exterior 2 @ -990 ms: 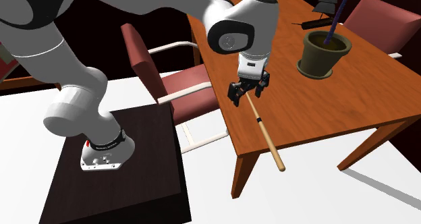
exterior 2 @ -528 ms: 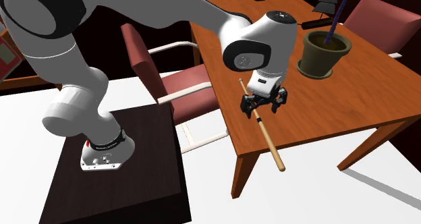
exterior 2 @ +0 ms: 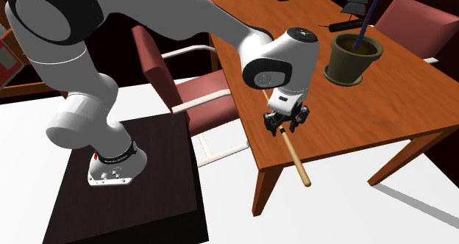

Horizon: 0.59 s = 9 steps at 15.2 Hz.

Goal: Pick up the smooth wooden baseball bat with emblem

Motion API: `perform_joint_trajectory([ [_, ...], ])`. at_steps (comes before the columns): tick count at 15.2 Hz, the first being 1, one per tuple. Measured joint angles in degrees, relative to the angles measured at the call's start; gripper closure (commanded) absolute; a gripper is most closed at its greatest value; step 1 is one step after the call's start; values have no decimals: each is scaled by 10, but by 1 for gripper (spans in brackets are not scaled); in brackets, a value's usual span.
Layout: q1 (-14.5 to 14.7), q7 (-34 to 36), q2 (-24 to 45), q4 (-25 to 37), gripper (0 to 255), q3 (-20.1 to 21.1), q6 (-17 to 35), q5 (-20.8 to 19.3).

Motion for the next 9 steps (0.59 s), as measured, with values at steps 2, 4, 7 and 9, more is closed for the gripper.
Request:
perform_joint_trajectory([
  [2,-1,0,-4,1,255,-1,-15,0],
  [4,-1,0,-3,1,255,-1,-14,0],
  [7,-1,-1,-3,-1,255,-1,-4,0],
  [9,-1,-1,-2,0,255,0,-2,0],
])
